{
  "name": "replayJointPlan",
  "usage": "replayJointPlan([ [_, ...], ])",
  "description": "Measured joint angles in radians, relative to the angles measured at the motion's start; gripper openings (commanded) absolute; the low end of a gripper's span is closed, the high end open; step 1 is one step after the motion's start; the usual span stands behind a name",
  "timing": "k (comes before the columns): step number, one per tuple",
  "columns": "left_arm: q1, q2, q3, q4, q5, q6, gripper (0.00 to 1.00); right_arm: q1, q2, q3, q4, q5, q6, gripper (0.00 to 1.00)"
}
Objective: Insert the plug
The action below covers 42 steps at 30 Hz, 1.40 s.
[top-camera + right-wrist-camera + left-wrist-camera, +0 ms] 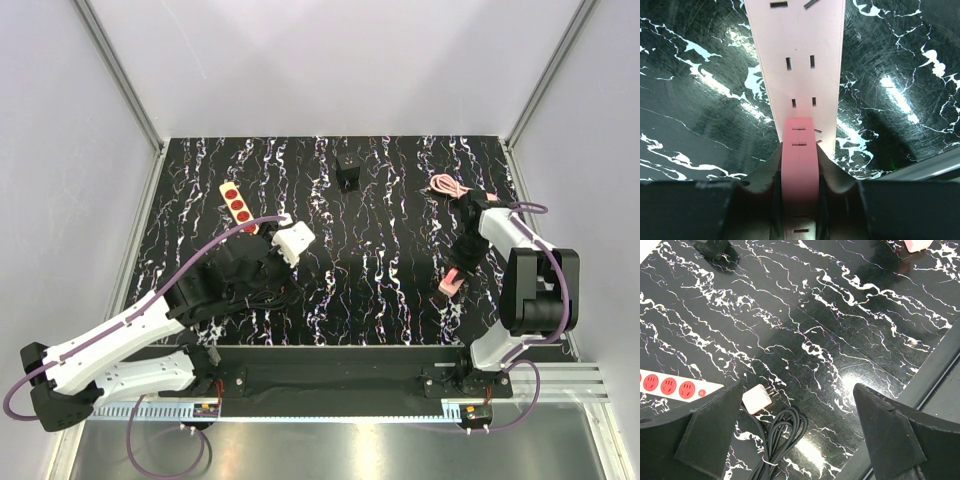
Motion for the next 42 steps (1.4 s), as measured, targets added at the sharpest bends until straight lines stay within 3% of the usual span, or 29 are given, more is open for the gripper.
replayJointPlan([
  [25, 0.000, 0.000, 0.000, 0.000, 0.000, 0.001, 0.99, 0.063, -0.020, -0.023, 0.034, 0.075, 0.022, 0.00],
  [28, 0.000, 0.000, 0.000, 0.000, 0.000, 0.001, 0.99, 0.057, -0.031, -0.030, 0.040, 0.067, 0.024, 0.14],
  [29, 0.000, 0.000, 0.000, 0.000, 0.000, 0.001, 0.99, 0.053, -0.034, -0.032, 0.042, 0.062, 0.025, 0.27],
  [30, 0.000, 0.000, 0.000, 0.000, 0.000, 0.001, 0.99, 0.050, -0.039, -0.033, 0.043, 0.057, 0.026, 0.33],
  [33, 0.000, 0.000, 0.000, 0.000, 0.000, 0.001, 0.99, 0.044, -0.039, -0.031, 0.045, 0.029, 0.032, 0.45],
  [42, 0.000, 0.000, 0.000, 0.000, 0.000, 0.001, 0.99, 0.045, -0.036, -0.023, 0.044, -0.003, 0.032, 0.49],
])
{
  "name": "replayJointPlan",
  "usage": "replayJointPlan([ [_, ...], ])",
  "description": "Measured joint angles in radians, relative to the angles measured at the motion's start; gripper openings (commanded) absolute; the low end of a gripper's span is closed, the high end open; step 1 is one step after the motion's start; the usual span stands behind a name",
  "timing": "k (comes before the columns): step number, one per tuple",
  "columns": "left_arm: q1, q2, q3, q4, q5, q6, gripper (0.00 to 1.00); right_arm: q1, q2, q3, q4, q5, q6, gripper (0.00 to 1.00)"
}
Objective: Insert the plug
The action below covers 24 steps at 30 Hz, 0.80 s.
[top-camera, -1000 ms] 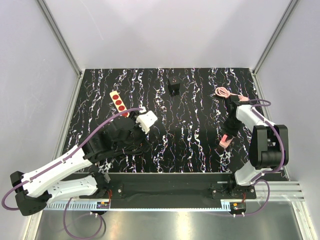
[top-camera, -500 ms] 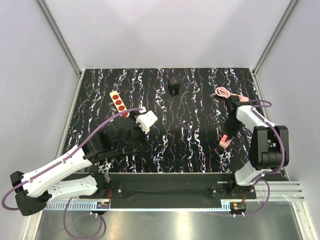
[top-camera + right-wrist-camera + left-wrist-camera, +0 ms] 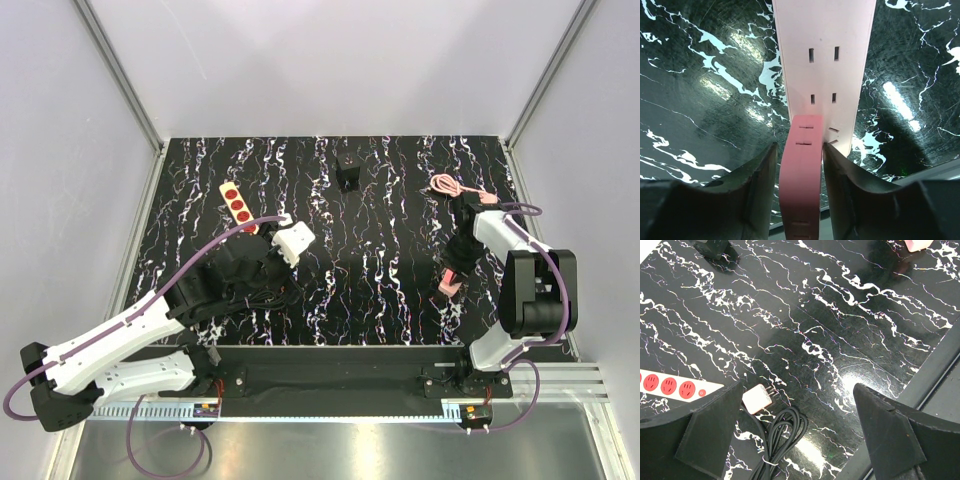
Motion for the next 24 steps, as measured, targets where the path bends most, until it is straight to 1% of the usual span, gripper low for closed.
replayJointPlan([
  [4, 0.000, 0.000, 0.000, 0.000, 0.000, 0.000, 0.99, 0.000, 0.000, 0.002, -0.005, 0.001, 0.000, 0.50],
  [7, 0.000, 0.000, 0.000, 0.000, 0.000, 0.000, 0.99, 0.000, 0.000, 0.004, -0.017, 0.002, -0.001, 0.57],
  [8, 0.000, 0.000, 0.000, 0.000, 0.000, 0.000, 0.99, 0.000, 0.000, 0.005, -0.026, 0.003, -0.001, 0.61],
  [11, 0.000, 0.000, 0.000, 0.000, 0.000, 0.001, 0.99, 0.000, 0.000, 0.011, -0.048, 0.008, -0.003, 0.63],
  [18, 0.000, 0.000, 0.000, 0.000, 0.000, 0.006, 0.99, 0.000, -0.018, 0.045, -0.079, 0.009, -0.009, 0.64],
  [24, 0.000, 0.000, 0.000, 0.000, 0.000, 0.007, 0.99, 0.000, -0.024, 0.079, -0.087, 0.011, -0.016, 0.63],
])
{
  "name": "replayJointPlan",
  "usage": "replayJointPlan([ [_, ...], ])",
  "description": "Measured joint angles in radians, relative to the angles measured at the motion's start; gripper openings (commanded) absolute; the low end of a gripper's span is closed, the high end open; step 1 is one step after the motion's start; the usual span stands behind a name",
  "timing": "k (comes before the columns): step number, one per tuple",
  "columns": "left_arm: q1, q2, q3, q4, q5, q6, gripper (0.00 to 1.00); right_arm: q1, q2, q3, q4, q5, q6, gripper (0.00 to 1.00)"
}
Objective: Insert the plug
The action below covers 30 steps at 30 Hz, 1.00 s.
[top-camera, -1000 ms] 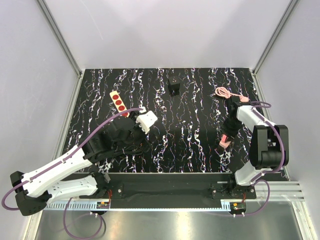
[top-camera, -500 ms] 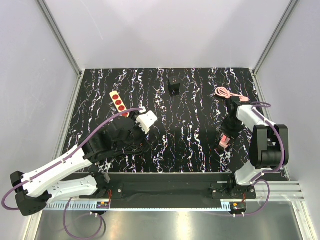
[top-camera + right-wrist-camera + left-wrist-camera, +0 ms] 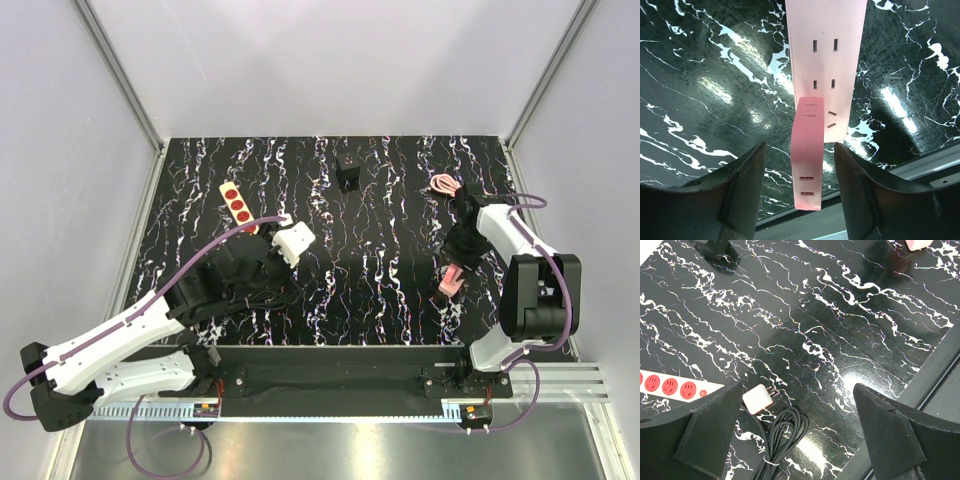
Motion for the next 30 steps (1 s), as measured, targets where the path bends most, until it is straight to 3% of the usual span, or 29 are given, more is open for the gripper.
replayJointPlan([
  [17, 0.000, 0.000, 0.000, 0.000, 0.000, 0.001, 0.99, 0.000, -0.001, 0.054, -0.072, 0.034, -0.018, 0.46],
  [19, 0.000, 0.000, 0.000, 0.000, 0.000, 0.000, 0.99, 0.000, -0.001, 0.054, -0.073, 0.034, -0.019, 0.40],
  [22, 0.000, 0.000, 0.000, 0.000, 0.000, 0.000, 0.99, 0.000, -0.002, 0.051, -0.072, 0.036, -0.021, 0.24],
  [23, 0.000, 0.000, 0.000, 0.000, 0.000, 0.000, 0.99, 0.000, -0.003, 0.048, -0.071, 0.041, -0.022, 0.07],
  [24, 0.000, 0.000, 0.000, 0.000, 0.000, 0.000, 0.99, 0.000, -0.007, 0.042, -0.069, 0.049, -0.025, 0.00],
  [30, 0.000, 0.000, 0.000, 0.000, 0.003, 0.000, 0.99, 0.000, -0.066, -0.019, -0.019, 0.056, -0.015, 0.00],
])
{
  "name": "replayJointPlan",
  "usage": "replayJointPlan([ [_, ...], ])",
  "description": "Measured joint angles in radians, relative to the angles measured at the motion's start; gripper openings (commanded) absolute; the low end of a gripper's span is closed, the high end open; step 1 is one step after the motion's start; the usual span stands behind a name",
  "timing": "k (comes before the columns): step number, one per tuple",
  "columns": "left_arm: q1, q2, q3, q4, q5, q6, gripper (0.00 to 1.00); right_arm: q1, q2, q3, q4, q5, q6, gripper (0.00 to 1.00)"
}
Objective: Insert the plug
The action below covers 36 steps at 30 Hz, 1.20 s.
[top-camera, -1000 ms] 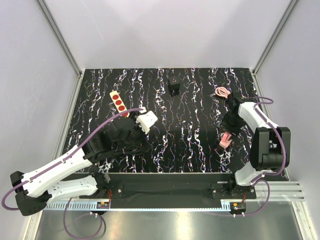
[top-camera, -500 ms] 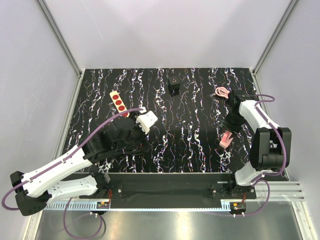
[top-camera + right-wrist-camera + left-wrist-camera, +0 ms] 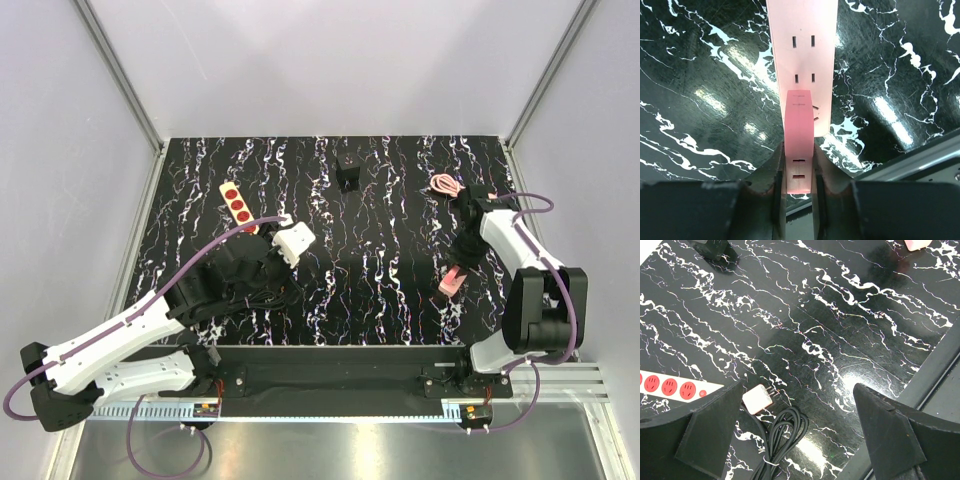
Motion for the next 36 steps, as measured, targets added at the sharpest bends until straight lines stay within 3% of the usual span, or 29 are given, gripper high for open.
replayJointPlan([
  [36, 0.000, 0.000, 0.000, 0.000, 0.004, 0.000, 0.99, 0.012, -0.036, -0.098, 0.079, -0.007, -0.005, 0.00],
])
